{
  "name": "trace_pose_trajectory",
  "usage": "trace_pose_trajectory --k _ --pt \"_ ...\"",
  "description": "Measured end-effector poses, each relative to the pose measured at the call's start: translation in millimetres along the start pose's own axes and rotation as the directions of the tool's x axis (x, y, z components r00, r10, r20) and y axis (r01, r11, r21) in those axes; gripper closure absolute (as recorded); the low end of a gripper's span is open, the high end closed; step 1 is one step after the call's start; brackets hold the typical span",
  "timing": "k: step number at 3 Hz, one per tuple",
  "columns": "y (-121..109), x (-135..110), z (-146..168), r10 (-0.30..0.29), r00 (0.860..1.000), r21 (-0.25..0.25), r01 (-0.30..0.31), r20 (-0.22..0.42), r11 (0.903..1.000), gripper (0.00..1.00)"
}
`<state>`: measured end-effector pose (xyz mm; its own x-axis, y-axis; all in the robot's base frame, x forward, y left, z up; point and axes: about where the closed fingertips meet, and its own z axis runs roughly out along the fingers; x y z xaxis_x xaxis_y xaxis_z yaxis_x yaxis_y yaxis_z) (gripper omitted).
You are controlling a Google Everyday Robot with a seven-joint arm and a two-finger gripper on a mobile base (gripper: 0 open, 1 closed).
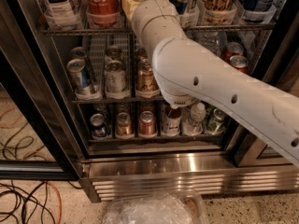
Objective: Pick 7up can from top shelf of fridge
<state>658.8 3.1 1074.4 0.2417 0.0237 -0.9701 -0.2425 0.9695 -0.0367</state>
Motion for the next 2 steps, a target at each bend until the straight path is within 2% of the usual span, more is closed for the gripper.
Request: trace_pose_trajectory --k 2 --pt "-0.7 -4.6 0.3 -0.007 1.000 -0.001 0.007 0.018 1.0000 1.00"
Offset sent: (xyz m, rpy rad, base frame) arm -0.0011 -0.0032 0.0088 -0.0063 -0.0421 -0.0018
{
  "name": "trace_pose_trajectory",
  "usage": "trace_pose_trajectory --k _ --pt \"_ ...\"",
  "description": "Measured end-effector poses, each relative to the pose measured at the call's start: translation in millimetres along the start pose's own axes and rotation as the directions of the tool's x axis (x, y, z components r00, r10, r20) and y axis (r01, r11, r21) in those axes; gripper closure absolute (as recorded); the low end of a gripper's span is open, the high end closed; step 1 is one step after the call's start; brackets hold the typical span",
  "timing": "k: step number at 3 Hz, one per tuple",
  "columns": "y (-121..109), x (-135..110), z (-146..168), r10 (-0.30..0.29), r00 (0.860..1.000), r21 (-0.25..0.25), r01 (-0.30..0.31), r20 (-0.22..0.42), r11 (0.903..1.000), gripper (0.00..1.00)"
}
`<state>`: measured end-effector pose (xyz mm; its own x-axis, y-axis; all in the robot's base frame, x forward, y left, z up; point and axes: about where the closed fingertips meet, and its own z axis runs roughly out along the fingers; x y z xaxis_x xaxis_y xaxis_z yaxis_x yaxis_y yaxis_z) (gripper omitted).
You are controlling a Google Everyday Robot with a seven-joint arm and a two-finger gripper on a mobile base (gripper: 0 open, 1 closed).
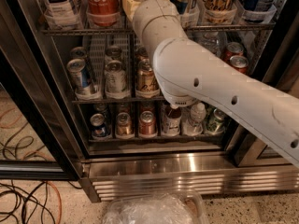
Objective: Pick 7up can from top shelf of fridge
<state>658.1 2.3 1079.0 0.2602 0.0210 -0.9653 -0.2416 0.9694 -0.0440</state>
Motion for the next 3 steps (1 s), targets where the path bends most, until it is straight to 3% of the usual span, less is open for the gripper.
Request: trace_pose_trajectory --k 3 --pt "0.8 -17.3 2.1 -0.010 0.998 -0.002 0.010 0.067 0.9999 1.00"
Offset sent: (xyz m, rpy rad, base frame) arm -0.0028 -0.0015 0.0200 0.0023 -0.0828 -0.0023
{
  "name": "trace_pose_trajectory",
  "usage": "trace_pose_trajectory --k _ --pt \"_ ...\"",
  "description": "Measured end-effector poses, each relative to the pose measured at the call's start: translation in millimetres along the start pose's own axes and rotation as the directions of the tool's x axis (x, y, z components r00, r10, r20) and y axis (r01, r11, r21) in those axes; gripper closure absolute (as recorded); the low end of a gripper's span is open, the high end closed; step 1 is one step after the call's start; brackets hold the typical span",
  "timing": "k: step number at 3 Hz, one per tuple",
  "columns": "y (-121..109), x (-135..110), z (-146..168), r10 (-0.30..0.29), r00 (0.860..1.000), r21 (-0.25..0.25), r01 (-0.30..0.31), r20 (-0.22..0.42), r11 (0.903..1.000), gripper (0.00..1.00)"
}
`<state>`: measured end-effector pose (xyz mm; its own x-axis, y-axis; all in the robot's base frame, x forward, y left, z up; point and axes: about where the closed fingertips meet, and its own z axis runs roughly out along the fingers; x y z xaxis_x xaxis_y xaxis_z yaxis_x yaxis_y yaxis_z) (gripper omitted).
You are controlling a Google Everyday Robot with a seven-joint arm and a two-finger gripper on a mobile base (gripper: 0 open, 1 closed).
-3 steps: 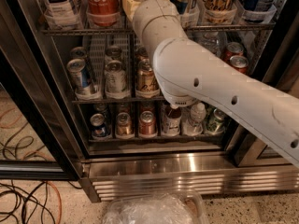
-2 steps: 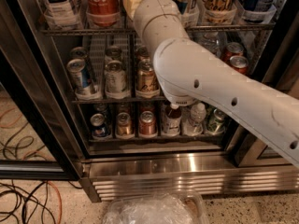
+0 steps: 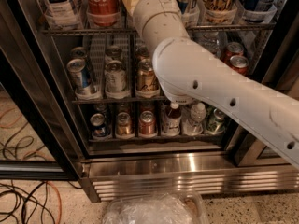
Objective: Pick 7up can from top shelf of fridge
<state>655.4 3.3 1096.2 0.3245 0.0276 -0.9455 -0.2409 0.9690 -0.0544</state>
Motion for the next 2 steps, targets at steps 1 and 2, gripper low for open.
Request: trace_pose_trajectory --k 1,2 --pt "1.2 -4.4 0.4 0.009 1.000 -0.007 -0.009 0.025 0.9999 1.00" --pt "1.2 -5.0 -1.0 0.016 0.998 -0.018 -0.015 0.055 0.9997 1.00"
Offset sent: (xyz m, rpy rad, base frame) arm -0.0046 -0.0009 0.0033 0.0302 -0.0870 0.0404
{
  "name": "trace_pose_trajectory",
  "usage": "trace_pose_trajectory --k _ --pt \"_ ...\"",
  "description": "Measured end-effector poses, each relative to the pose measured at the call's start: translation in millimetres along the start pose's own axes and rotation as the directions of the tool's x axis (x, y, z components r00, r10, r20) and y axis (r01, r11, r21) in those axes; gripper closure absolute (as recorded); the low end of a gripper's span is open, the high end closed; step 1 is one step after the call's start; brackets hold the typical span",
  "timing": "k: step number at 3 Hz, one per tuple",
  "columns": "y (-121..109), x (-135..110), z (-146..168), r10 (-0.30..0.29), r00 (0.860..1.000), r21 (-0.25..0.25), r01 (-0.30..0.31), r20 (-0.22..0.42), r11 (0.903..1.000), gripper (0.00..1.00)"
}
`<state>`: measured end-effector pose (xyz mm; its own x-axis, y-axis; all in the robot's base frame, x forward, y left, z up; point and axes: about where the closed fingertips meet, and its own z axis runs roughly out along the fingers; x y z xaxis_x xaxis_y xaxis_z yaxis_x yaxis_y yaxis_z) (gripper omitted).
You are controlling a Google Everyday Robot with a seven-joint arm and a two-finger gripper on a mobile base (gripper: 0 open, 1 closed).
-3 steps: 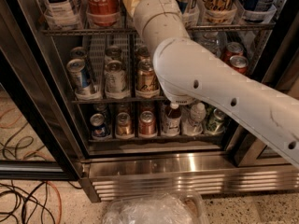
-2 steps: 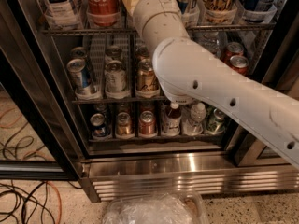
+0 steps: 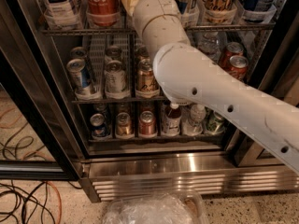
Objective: Pick 7up can from top shelf of fridge
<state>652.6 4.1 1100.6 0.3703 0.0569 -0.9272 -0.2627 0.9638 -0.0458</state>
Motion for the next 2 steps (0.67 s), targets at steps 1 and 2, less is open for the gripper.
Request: trace_pose_trajectory --k 1,2 --pt "0.2 0.3 -2.1 0.000 0.999 -0.012 0.001 0.033 0.9999 1.00" --pt "1.6 1.3 -3.7 -0.005 0.999 -0.024 0.006 0.053 0.9997 1.00"
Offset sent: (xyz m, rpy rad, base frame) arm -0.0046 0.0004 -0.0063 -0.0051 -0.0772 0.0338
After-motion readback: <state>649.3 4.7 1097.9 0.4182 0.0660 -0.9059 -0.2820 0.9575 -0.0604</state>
